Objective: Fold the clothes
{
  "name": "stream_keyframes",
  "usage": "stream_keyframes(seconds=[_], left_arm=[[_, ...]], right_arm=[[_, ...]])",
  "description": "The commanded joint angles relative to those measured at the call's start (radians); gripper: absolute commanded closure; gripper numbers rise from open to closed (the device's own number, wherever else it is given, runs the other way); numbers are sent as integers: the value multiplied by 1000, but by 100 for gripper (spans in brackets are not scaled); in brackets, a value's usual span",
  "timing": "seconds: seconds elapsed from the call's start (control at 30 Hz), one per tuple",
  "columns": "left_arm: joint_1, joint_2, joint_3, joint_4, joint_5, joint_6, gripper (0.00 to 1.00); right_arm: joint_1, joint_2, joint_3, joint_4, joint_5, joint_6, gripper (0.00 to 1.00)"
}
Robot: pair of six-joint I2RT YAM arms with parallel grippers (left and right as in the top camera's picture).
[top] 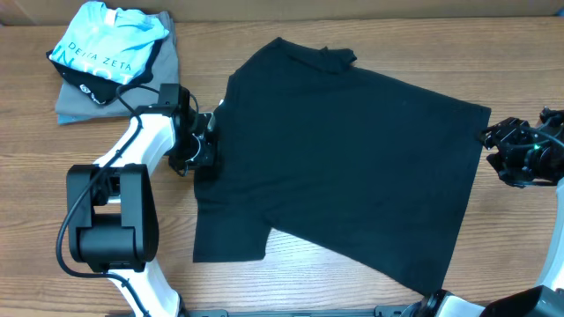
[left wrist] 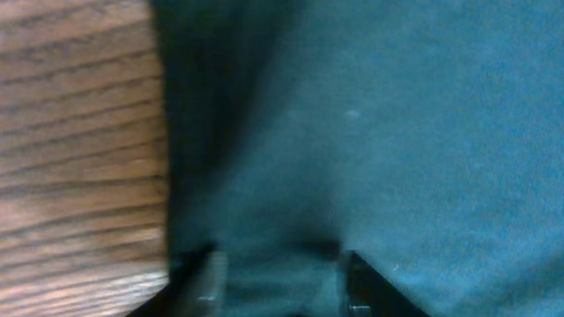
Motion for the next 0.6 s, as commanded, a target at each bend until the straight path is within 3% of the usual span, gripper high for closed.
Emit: stream_keyframes(seconds=[0.0,0.1,0.17,0.23,0.47,0.57], left_arm=[[-3,48,-16,1,-49,1,39],[-3,64,-31,-9,-134,-2,52],[1,65,-55,-13,-195,-40,68],[9,65,-82,-14,-246,-89,93],[87,65,-137,-76,-468,-375,96],[141,61,-137,-99,-505,-427,96]], right_arm=[[5,-5,18,6,-6,-15,39],[5,-5,18,9,-6,-15,39],[5,-5,18,9,-6,-15,39],[5,-5,18,9,-6,-15,39],[5,-5,18,8,-6,-27,38],[5,-5,18,5,-5,-31,38]])
